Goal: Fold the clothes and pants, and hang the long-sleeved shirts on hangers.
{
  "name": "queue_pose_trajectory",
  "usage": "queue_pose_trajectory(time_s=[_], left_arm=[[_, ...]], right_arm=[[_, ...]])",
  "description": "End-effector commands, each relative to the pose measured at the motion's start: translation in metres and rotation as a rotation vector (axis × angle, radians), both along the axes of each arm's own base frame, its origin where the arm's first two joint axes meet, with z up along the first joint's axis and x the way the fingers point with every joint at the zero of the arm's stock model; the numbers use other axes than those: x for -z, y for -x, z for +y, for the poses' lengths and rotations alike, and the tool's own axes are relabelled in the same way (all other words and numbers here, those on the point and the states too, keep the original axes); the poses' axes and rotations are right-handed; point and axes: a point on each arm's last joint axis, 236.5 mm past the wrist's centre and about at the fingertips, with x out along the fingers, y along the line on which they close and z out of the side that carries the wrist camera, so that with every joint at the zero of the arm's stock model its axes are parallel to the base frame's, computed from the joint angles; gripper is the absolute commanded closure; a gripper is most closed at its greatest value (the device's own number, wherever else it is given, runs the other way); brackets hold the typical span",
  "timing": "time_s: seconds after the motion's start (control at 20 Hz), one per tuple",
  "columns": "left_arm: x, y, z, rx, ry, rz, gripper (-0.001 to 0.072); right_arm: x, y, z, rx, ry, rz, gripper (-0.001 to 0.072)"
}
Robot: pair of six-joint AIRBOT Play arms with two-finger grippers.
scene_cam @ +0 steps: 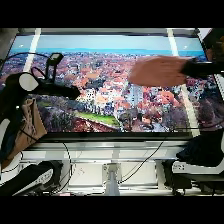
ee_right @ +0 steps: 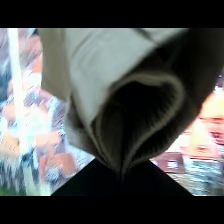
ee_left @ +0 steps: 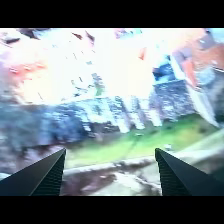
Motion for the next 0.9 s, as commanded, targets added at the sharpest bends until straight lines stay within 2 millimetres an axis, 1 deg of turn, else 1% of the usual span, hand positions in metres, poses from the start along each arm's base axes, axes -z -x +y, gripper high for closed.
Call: queue_pose_trajectory(time_s=[0.0, 0.05, 0.15, 0.2, 0.25, 0.35, 0.4, 0.45, 0.5, 0.55, 0.65, 0.7, 0.75, 0.8, 0.85], left_arm=[[-0.025, -0.011, 0.039, -0.005, -0.181, -0.121, 0.0095], [-0.029, -0.01, 0.04, -0.007, -0.186, -0.133, 0.0095], [-0.034, -0.009, 0.041, -0.008, -0.184, -0.145, 0.0094], [-0.033, -0.009, 0.041, -0.008, -0.184, -0.145, 0.0094], [-0.033, -0.009, 0.041, -0.008, -0.184, -0.144, 0.0094], [-0.033, -0.009, 0.041, -0.008, -0.184, -0.144, 0.0094], [-0.033, -0.009, 0.041, -0.008, -0.184, -0.144, 0.0094], [-0.033, -0.009, 0.041, -0.008, -0.184, -0.144, 0.0095], [-0.033, -0.009, 0.041, -0.008, -0.184, -0.144, 0.0094], [-0.033, -0.009, 0.041, -0.008, -0.184, -0.144, 0.0094], [-0.033, -0.009, 0.041, -0.008, -0.184, -0.144, 0.0095], [-0.033, -0.009, 0.041, -0.008, -0.184, -0.144, 0.0095], [-0.033, -0.009, 0.041, -0.008, -0.184, -0.144, 0.0095], [-0.033, -0.009, 0.041, -0.008, -0.184, -0.144, 0.0094], [-0.033, -0.009, 0.041, -0.008, -0.184, -0.144, 0.0094]], right_arm=[[-0.018, 0.053, -0.107, 0.301, 0.04, 0.031, 0.0683], [-0.019, 0.071, -0.129, 0.371, 0.046, 0.056, 0.0683], [-0.017, 0.113, -0.166, 0.51, 0.039, 0.123, 0.0683], [-0.013, 0.135, -0.179, 0.571, 0.033, 0.171, 0.0683], [-0.007, 0.156, -0.185, 0.609, 0.027, 0.233, 0.0683], [0.015, 0.202, -0.19, 0.646, 0.043, 0.401, 0.0683], [0.027, 0.228, -0.193, 0.669, 0.074, 0.505, 0.0683], [0.036, 0.249, -0.196, 0.68, 0.109, 0.593, 0.0683], [0.044, 0.266, -0.198, 0.686, 0.14, 0.66, 0.0682], [0.051, 0.274, -0.197, 0.683, 0.143, 0.696, 0.0682], [0.063, 0.277, -0.187, 0.668, 0.111, 0.725, 0.0679], [0.067, 0.28, -0.18, 0.658, 0.087, 0.743, 0.0539], [0.068, 0.281, -0.178, 0.655, 0.081, 0.751, 0.0204], [0.068, 0.281, -0.177, 0.65, 0.078, 0.753, 0.0017], [0.068, 0.28, -0.177, 0.651, 0.077, 0.749, 0.0016]])
